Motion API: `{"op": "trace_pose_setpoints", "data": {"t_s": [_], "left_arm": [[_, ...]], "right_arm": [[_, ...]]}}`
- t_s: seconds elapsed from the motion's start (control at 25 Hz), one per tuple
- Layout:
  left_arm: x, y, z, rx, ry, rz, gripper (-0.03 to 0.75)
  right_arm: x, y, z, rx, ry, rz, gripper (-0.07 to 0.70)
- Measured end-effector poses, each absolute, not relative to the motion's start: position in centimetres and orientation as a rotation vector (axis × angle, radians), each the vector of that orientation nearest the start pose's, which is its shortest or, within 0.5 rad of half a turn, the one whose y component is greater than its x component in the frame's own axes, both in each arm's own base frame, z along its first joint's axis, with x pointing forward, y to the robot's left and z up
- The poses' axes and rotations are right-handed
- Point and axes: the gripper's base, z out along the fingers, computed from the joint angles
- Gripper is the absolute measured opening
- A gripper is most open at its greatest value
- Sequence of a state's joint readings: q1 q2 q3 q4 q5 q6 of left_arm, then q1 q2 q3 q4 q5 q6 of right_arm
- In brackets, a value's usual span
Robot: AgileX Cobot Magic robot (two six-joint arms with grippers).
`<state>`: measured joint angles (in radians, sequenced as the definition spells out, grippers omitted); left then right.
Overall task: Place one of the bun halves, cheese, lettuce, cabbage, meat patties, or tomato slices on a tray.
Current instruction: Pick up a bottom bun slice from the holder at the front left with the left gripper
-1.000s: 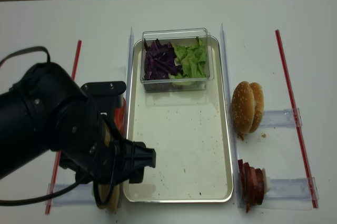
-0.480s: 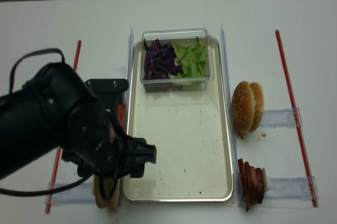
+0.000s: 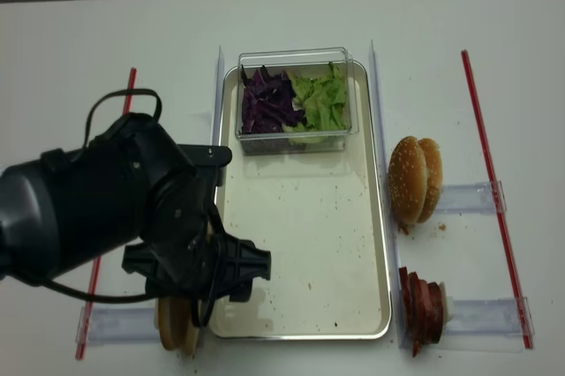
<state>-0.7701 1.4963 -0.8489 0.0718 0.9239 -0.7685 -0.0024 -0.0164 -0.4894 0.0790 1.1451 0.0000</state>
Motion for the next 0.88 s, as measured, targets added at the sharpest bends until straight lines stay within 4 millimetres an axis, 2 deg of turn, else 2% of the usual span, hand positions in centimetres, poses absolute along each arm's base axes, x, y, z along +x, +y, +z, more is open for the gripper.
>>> {"op": "trace_pose_setpoints", "data": {"t_s": [0.56,0.88], "left_arm": [[18.90,-16.44,20.01,0.075,3.036,-0.004,0.523],[18.86,-16.40,19.95,0.081,3.038,-0.001,0.493]], "right_arm": [[-1.00,0.66,26.77,-0.006,2.122,0.094,0.678],[-1.00,0.66,26.77,-0.006,2.122,0.094,0.678]]}}
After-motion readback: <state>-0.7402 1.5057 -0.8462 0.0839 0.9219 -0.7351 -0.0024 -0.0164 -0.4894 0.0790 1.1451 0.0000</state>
